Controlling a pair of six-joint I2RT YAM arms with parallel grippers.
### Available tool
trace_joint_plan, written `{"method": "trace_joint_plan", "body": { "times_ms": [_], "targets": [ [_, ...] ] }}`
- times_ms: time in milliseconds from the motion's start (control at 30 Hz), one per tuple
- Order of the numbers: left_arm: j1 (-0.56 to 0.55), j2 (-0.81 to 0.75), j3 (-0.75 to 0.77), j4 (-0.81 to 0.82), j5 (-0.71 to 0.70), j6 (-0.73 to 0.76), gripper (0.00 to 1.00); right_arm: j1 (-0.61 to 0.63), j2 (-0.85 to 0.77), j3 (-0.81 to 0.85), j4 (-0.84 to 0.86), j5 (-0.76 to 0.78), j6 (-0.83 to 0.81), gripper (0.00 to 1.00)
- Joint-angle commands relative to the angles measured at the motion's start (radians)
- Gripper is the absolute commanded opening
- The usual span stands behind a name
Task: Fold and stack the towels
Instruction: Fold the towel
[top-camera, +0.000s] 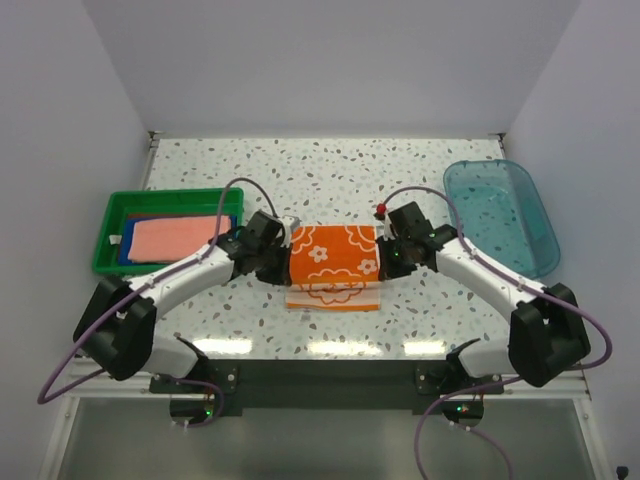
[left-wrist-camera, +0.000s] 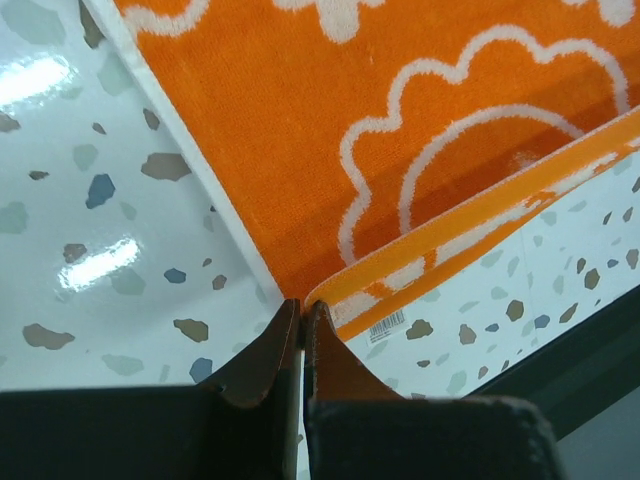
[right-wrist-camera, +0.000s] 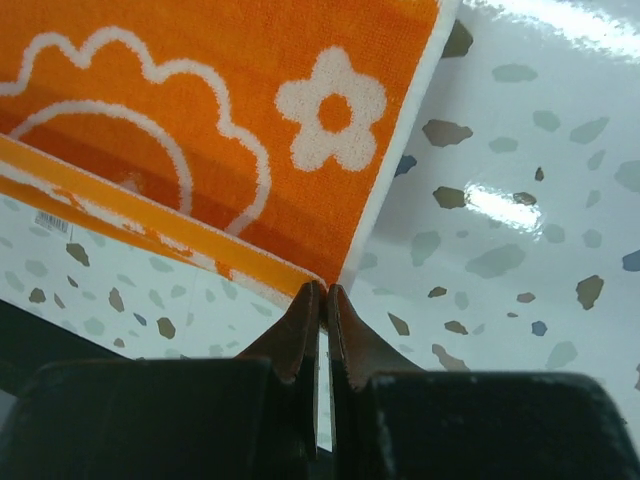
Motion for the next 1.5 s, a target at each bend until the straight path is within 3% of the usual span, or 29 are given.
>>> {"method": "trace_joint_plan", "body": {
  "times_ms": [0,267,600,933,1100,1467],
  "targets": [
    [0.000,0.043,-0.038,0.033,-0.013,-0.010,0.00,-0.003,0.016,-0.038,0.029,-0.008,0.026,0.00],
    [-0.017,0.118,-0.076,0.079,-0.022,-0.016,0.00,-0.003,0.107,-0.103,0.101,-0.007,0.032,0.00],
    [-0.017,0.083,-0.085,0.074,-0.045,-0.025,0.01,-0.004,0.099,-0.129,0.109,-0.023,0.034,0.00],
    [-0.019,0.026,-0.079,0.047,-0.033,-0.033,0.11,-0.003,0.035,-0.129,0.075,-0.074,0.028,0.02],
    [-0.019,-0.008,-0.078,0.042,-0.019,-0.042,0.04,0.000,-0.024,-0.136,0.069,-0.103,0.035,0.00],
    [-0.019,-0.071,0.019,-0.042,-0.120,-0.028,0.01,0.002,-0.111,-0.054,0.006,-0.045,0.041,0.00]
  ]
}}
